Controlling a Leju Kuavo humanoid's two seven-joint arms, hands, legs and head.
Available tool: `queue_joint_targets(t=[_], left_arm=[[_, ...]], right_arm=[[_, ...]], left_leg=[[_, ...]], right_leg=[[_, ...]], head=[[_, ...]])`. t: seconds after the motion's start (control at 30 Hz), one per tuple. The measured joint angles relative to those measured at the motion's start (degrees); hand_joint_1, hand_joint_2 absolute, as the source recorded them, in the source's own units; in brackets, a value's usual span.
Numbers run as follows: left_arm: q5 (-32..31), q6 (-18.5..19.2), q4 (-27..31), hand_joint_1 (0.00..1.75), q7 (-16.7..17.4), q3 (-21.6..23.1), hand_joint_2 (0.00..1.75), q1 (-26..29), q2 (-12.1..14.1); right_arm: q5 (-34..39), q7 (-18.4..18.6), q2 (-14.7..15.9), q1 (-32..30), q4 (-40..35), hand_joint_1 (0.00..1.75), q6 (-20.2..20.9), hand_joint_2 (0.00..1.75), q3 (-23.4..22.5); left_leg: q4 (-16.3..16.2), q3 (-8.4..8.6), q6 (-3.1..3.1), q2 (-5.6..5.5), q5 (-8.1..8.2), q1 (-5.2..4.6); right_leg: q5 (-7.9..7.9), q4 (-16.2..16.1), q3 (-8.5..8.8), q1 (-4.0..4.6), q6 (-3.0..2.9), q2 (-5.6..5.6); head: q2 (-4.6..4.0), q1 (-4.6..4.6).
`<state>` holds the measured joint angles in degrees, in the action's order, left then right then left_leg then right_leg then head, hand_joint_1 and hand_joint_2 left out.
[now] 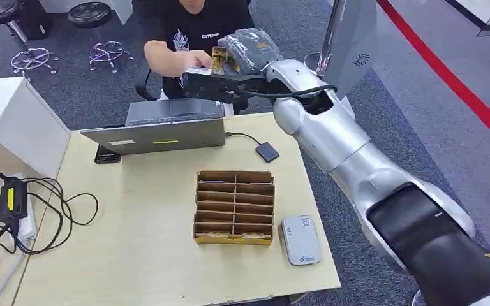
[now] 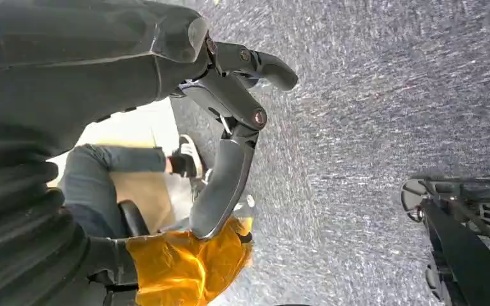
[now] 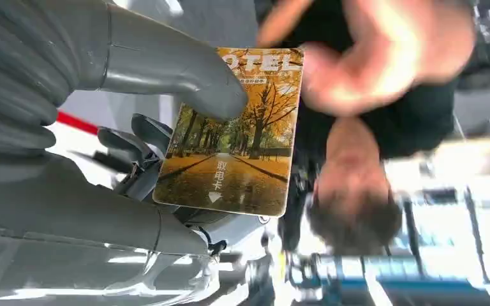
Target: Pass the card to the sensor for recognition and then transmit it.
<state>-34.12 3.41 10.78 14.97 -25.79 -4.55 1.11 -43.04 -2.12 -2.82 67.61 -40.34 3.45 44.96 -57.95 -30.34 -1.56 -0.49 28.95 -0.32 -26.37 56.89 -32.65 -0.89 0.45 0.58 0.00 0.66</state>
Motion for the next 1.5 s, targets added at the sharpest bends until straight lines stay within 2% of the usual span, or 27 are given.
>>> queue_joint_targets(t=[0.07, 0.2, 0.23, 0.27, 0.37, 0.43, 0.67, 0.8, 0.97, 1.03, 1.13, 1.17, 1.2, 1.27, 1.33, 1.37, 1.4, 1.5], left_arm=[[-0.4, 0.4, 0.0, 0.0, 0.3, 0.3, 1.75, -0.2, 0.0], [-1.2, 0.7, 0.0, 0.0, 0.6, 0.8, 1.75, -0.6, 0.0], [-1.3, 0.7, 0.0, 0.0, 0.7, 0.9, 1.75, -0.7, 0.0], [-1.3, 0.7, 0.0, 0.0, 0.7, 1.0, 1.75, -0.8, 0.0], [-1.4, 0.6, 0.0, 0.0, 0.7, 1.1, 1.75, -0.9, 0.0], [-1.4, 0.6, 0.0, 0.0, 0.7, 1.1, 1.75, -0.9, 0.0], [-1.1, 0.3, 0.0, 0.0, -0.1, 1.1, 1.75, -0.1, -0.1], [-0.5, -0.2, 0.0, 0.0, -0.5, 1.0, 1.75, 0.6, -0.1], [0.3, -0.5, 0.0, 0.0, -0.6, 0.0, 1.75, 1.3, -0.3], [0.9, -0.7, 0.0, 0.0, -0.6, -0.7, 1.75, 1.6, -0.3], [1.4, -1.0, 0.0, 0.0, -0.6, -1.7, 1.75, 1.9, -0.4], [1.6, -1.1, 0.0, 0.0, -0.6, -2.0, 1.75, 1.9, -0.4], [1.7, -1.2, 0.0, 0.0, -0.6, -2.5, 1.75, 1.9, -0.5], [1.7, -1.5, 0.0, 0.0, -0.6, -3.5, 1.75, 2.3, -0.6], [2.0, -1.6, 0.0, 0.0, -0.6, -4.4, 1.75, 2.4, -0.8], [2.1, -1.6, 0.0, 0.0, -0.6, -4.9, 1.75, 2.4, -0.9], [2.2, -1.7, 0.0, 0.0, -0.6, -5.5, 1.75, 2.5, -0.9], [2.3, -2.2, 0.0, 0.0, -0.5, -6.8, 1.75, 2.6, -1.1]], right_arm=[[-1.0, 1.1, -2.4, 1.2, 4.6, 1.75, 0.1, 1.75, 0.5], [-3.6, 3.2, -5.3, 2.3, 11.4, 1.75, 0.3, 1.75, 2.4], [-3.8, 3.3, -5.8, 2.3, 12.5, 0.37, 0.3, 1.75, 2.8], [-3.9, 3.4, -6.2, 2.4, 13.5, 0.0, 0.3, 1.75, 3.0], [-3.8, 2.8, -7.1, 2.4, 15.8, 0.0, 0.2, 1.75, 3.5], [-3.8, 1.1, -7.3, 2.3, 16.6, 0.0, -1.4, 1.75, 3.8], [-4.9, -6.6, -5.9, 1.2, 15.1, 0.0, -18.2, 1.75, 3.9], [-4.1, -9.6, -1.9, -1.6, 7.5, 0.0, -23.2, 1.75, 2.5], [1.4, -14.1, 5.3, -8.9, -7.3, 0.0, -20.2, 1.75, 0.1], [3.8, -16.6, 8.8, -13.9, -13.5, 0.0, -20.5, 1.75, -1.6], [6.2, -19.4, 12.3, -20.2, -19.4, 0.0, -21.2, 1.75, -3.6], [8.5, -21.4, 14.0, -24.0, -22.5, 0.0, -20.6, 1.75, -5.0], [12.8, -24.6, 15.1, -27.5, -25.4, 0.0, -18.0, 1.75, -6.6], [24.4, -31.7, 15.7, -35.9, -30.2, 0.0, -8.0, 1.75, -10.4], [32.6, -36.2, 15.6, -44.3, -35.1, 0.0, 0.2, 1.75, -14.6], [34.7, -37.3, 15.4, -48.5, -37.4, 0.0, 2.2, 1.75, -16.4], [35.7, -37.7, 15.1, -53.0, -39.9, 0.0, 2.5, 1.75, -18.3], [34.8, -38.1, 13.9, -61.6, -45.1, 0.0, 0.0, 1.75, -21.9]], left_leg=[[0.0, -0.01, 0.0, -0.01, 0.0, 0.0], [0.0, -0.03, 0.0, -0.04, 0.0, -0.03], [0.0, -0.03, -0.01, -0.04, 0.0, -0.04], [0.0, -0.03, -0.01, -0.05, 0.0, -0.05], [0.0, -0.04, -0.01, -0.1, 0.01, -0.05], [0.0, -0.05, -0.02, -0.09, 0.02, -0.05], [0.0, -0.04, -0.02, -0.1, 0.02, -0.04], [0.0, -0.04, -0.02, -0.11, 0.02, -0.06], [0.0, -0.02, -0.09, -0.18, 0.07, -0.07], [0.0, -0.03, -0.13, -0.2, 0.13, -0.06], [0.0, -0.03, -0.16, -0.2, 0.19, -0.06], [0.0, 0.01, -0.17, -0.21, 0.2, -0.04], [0.0, 0.02, -0.24, -0.3, 0.25, 0.0], [0.0, 0.02, -0.21, -0.36, 0.32, 0.04], [0.0, -0.01, -0.18, -0.41, 0.38, 0.05], [0.0, 0.0, -0.23, -0.5, 0.42, 0.05], [0.0, -0.03, -0.17, -0.6, 0.47, 0.05], [0.1, -0.02, -0.15, -0.56, 0.52, 0.06]], right_leg=[[0.0, 0.0, 0.0, -0.01, 0.0, -0.01], [0.0, 0.0, 0.01, -0.03, 0.0, -0.04], [0.0, 0.0, 0.01, -0.03, 0.0, -0.03], [0.0, 0.0, 0.01, -0.03, 0.0, -0.04], [0.0, -0.1, 0.0, -0.03, 0.0, -0.08], [0.0, -0.1, 0.0, -0.03, 0.0, -0.08], [0.0, -0.1, -0.02, -0.02, 0.0, -0.08], [0.0, -0.1, -0.02, -0.02, 0.01, -0.09], [-0.02, -0.2, 0.03, -0.02, 0.04, -0.21], [-0.04, -0.3, 0.07, -0.01, 0.06, -0.24], [-0.05, -0.3, 0.06, -0.01, 0.07, -0.25], [-0.09, -0.4, 0.11, 0.02, 0.11, -0.26], [-0.12, -0.4, 0.22, 0.05, 0.12, -0.36], [-0.2, -0.4, 0.23, 0.11, 0.12, -0.43], [-0.32, -0.4, 0.23, 0.11, 0.15, -0.5], [-0.43, -0.4, 0.27, 0.12, 0.12, -0.6], [-0.46, -0.4, 0.29, 0.11, 0.12, -0.7], [-0.51, -0.4, 0.27, 0.11, 0.07, -0.64]], head=[[0.0, -0.02], [0.0, -0.04], [0.0, -0.02], [0.0, -0.04], [0.0, -0.04], [0.0, -0.04], [0.0, -0.04], [0.0, -0.04], [0.0, -0.02], [0.0, -0.02], [0.0, 0.02], [0.0, -0.05], [0.0, -0.02], [0.0, -0.09], [0.0, -0.09], [0.0, -0.04], [0.0, -0.07], [0.0, -0.02]])
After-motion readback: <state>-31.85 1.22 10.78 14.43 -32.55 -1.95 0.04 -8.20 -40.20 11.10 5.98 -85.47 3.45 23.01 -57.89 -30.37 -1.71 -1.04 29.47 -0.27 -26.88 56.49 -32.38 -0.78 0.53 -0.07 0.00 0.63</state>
